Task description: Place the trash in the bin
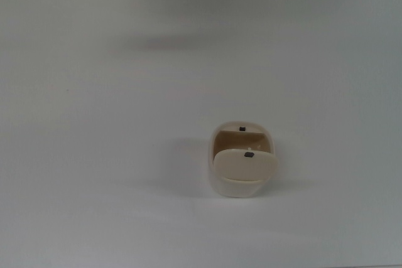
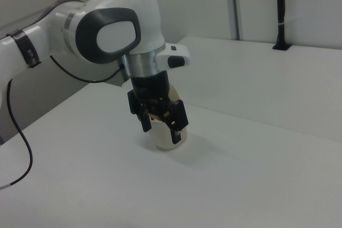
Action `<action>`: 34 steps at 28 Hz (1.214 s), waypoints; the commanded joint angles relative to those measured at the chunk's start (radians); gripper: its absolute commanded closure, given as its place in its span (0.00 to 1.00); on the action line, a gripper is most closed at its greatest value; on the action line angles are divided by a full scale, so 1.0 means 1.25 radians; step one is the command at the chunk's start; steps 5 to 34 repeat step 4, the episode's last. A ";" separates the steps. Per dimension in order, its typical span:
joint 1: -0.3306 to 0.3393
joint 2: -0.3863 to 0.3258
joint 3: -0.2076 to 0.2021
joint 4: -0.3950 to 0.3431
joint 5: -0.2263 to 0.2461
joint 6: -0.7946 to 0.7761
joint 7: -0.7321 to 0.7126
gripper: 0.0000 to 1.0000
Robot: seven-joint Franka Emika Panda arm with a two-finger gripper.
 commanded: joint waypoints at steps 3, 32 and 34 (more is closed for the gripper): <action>-0.009 -0.009 -0.003 -0.016 -0.004 0.023 -0.017 0.00; -0.009 -0.009 -0.003 -0.016 -0.004 0.024 -0.017 0.00; -0.009 -0.009 -0.003 -0.016 -0.004 0.024 -0.017 0.00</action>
